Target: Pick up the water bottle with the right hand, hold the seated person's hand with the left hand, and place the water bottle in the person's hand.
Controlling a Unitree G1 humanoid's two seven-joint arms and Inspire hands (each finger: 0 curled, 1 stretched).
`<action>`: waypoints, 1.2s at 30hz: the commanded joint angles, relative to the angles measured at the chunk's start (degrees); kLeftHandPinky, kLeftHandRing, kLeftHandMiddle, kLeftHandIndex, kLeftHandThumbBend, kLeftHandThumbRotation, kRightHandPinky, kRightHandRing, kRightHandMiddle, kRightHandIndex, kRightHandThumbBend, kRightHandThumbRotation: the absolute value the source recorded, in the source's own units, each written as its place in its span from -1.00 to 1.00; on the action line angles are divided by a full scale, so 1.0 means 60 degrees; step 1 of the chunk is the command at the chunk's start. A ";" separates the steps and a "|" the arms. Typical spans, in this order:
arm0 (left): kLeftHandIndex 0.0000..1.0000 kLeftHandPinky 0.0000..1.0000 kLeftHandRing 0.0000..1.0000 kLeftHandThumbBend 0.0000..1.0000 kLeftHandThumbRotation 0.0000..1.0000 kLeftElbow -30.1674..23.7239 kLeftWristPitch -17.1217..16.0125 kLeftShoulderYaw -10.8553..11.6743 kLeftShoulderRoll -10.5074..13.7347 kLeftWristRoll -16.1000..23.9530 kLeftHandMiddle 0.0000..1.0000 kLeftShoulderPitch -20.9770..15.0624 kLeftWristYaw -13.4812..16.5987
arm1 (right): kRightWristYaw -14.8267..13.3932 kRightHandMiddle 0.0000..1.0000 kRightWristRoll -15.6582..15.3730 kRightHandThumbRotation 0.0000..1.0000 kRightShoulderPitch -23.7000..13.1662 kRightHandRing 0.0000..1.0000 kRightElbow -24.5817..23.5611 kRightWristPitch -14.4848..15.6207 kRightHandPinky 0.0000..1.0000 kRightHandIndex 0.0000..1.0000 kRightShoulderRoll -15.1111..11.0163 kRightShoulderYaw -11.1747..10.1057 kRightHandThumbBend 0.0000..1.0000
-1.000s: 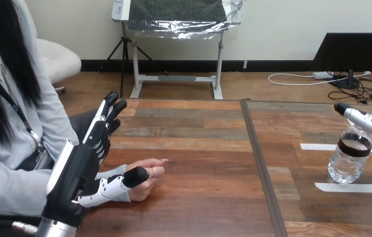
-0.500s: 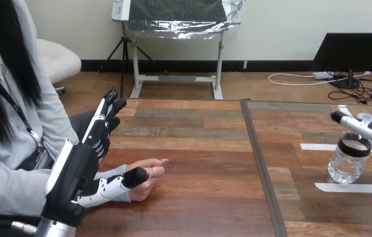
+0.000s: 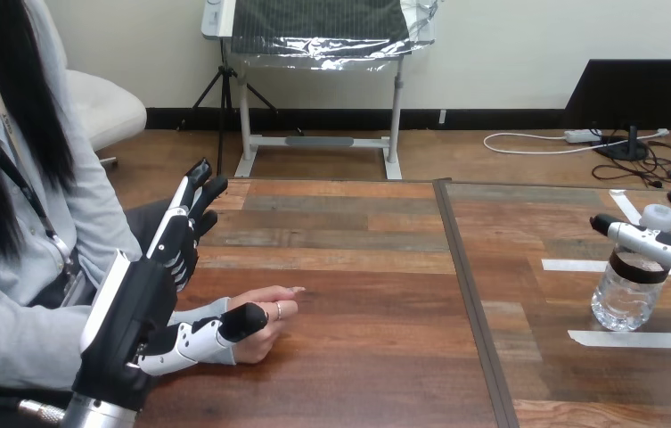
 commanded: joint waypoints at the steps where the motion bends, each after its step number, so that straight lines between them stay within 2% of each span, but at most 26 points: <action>1: 1.00 0.90 1.00 1.00 0.10 -0.0293 -0.0353 0.0190 0.0156 -0.0089 1.00 -0.0356 -0.0012 | 0.0150 0.73 0.0176 -0.33 -0.0431 0.70 -0.0039 0.0132 0.42 0.79 0.0275 0.0020 0.79; 15: 1.00 0.87 1.00 1.00 0.12 -0.0410 -0.0308 0.0233 0.0181 -0.0071 1.00 -0.0279 0.0060 | 0.0450 0.73 0.0206 -0.39 -0.0270 0.72 0.0042 0.0266 0.50 0.80 0.0542 0.0047 0.75; 21: 1.00 0.88 1.00 1.00 0.12 -0.0393 -0.0327 0.0242 0.0185 -0.0116 1.00 -0.0292 0.0022 | 0.0441 0.72 0.0213 -0.52 -0.0214 0.70 0.0061 0.0270 0.53 0.79 0.0680 0.0064 0.70; 24: 1.00 0.88 1.00 1.00 0.12 -0.0429 -0.0299 0.0264 0.0189 -0.0060 1.00 -0.0272 0.0048 | 0.0466 0.71 0.0241 -0.59 -0.0216 0.64 0.0069 0.0300 0.44 0.77 0.0734 0.0052 0.69; 36: 1.00 0.87 1.00 1.00 0.13 -0.0450 -0.0310 0.0311 0.0159 -0.0055 1.00 -0.0248 0.0012 | 0.0571 0.69 0.0291 -0.84 -0.0187 0.64 0.0109 0.0408 0.42 0.73 0.0844 0.0047 0.68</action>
